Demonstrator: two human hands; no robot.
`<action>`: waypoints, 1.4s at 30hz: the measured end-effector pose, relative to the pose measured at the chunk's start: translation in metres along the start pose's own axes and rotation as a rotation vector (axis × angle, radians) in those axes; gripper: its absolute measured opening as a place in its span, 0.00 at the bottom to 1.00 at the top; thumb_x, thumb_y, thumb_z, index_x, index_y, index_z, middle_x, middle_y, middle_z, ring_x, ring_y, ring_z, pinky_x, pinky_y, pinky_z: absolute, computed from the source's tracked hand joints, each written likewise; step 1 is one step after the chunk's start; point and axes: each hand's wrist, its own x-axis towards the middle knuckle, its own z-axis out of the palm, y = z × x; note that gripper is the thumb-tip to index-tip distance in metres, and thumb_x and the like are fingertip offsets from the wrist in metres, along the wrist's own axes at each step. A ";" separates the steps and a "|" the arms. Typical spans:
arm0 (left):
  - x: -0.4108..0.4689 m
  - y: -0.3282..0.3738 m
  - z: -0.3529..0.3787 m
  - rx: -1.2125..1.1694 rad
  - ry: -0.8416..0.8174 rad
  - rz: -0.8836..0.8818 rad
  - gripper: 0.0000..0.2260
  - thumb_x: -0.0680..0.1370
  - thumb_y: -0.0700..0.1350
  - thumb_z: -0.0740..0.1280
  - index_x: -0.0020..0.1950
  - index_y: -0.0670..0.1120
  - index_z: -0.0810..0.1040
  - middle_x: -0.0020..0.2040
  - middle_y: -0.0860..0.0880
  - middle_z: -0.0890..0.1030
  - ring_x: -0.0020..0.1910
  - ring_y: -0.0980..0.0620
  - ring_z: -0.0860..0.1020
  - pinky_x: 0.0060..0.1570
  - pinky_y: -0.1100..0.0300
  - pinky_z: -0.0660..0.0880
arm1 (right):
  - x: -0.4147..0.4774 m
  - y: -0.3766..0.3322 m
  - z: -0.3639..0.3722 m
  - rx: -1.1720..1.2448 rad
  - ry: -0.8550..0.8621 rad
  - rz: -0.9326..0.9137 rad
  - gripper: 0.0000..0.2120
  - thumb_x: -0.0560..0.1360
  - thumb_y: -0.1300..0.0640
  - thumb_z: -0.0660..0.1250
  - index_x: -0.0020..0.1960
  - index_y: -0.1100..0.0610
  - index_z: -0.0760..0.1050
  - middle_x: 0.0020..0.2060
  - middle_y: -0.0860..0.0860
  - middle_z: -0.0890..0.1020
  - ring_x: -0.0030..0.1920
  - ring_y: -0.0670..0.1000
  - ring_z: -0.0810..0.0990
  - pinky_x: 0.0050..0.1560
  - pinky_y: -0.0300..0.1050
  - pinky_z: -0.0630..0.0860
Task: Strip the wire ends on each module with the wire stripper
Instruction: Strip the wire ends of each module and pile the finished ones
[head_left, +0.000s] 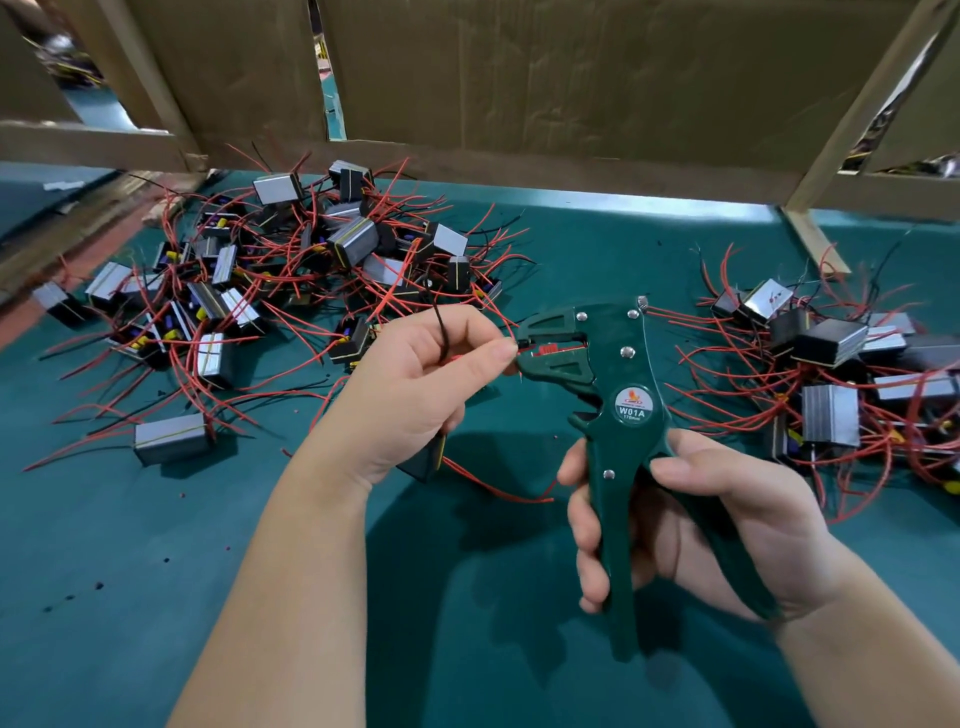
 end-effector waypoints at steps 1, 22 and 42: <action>0.000 0.000 0.000 0.002 -0.002 0.004 0.06 0.74 0.44 0.65 0.36 0.50 0.75 0.22 0.56 0.70 0.21 0.58 0.63 0.23 0.64 0.63 | 0.000 0.000 0.000 -0.004 0.000 -0.001 0.23 0.68 0.52 0.72 0.56 0.65 0.76 0.40 0.63 0.79 0.37 0.63 0.79 0.44 0.62 0.75; 0.008 -0.016 0.019 0.230 0.066 -0.155 0.15 0.83 0.38 0.57 0.45 0.52 0.79 0.35 0.40 0.75 0.23 0.60 0.67 0.38 0.51 0.77 | 0.021 0.016 0.018 0.163 0.473 -0.180 0.16 0.61 0.49 0.68 0.42 0.60 0.76 0.30 0.57 0.75 0.26 0.56 0.74 0.27 0.48 0.75; 0.005 0.004 0.006 0.038 0.261 -0.018 0.14 0.74 0.35 0.69 0.30 0.49 0.81 0.28 0.56 0.81 0.23 0.64 0.70 0.27 0.74 0.65 | 0.006 0.003 0.006 0.154 0.000 -0.015 0.27 0.66 0.53 0.73 0.60 0.66 0.75 0.44 0.65 0.78 0.42 0.65 0.79 0.49 0.65 0.76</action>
